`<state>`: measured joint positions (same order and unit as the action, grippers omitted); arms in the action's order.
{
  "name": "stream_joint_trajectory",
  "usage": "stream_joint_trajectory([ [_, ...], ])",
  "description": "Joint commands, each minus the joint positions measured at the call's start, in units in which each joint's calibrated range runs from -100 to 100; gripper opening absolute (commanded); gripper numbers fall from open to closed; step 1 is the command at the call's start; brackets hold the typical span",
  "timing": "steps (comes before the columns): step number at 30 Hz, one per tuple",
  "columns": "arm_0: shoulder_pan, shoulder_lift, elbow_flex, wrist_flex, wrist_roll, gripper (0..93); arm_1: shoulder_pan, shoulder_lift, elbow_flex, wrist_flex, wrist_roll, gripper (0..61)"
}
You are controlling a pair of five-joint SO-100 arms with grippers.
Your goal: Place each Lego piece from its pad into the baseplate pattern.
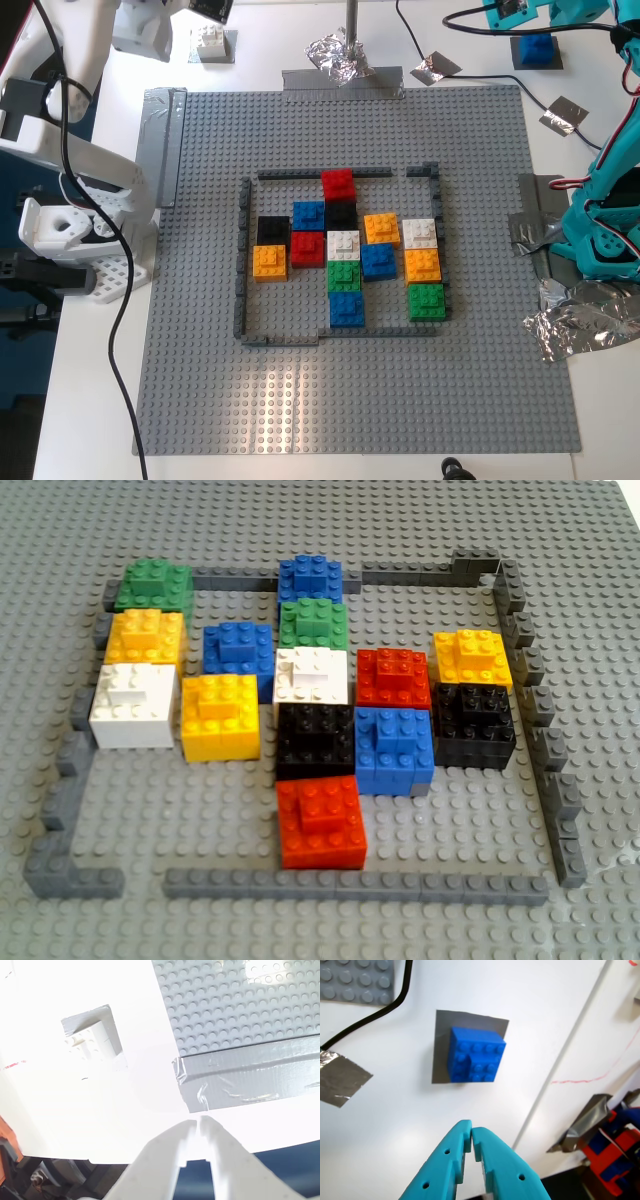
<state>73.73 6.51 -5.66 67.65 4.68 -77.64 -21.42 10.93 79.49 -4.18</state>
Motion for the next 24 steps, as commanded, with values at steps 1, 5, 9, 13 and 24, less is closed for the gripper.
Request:
stream_joint_trajectory([
  [1, 1.09, -1.36, -0.62, -0.44, -0.21, 0.4, -0.67, -3.65, 0.49, -0.97, -0.54, 0.1],
  [5, 1.17, -1.27, -0.44, -0.44, -0.21, 0.5, -1.4, -6.31, 4.65, -2.59, -1.61, 0.1],
  [9, 1.09, -1.19, -0.35, -0.36, -0.26, 2.9, -1.33, -7.25, 5.37, -2.76, -1.56, 0.1],
  [13, 1.17, -0.5, -0.62, -0.36, -1.43, 8.7, -1.18, -7.08, 4.65, -2.02, -1.37, 0.1],
  [24, 2.26, 8.6, -8.29, -0.28, -2.02, 9.8, -1.47, -7.0, 5.01, -2.35, -1.51, 0.1],
])
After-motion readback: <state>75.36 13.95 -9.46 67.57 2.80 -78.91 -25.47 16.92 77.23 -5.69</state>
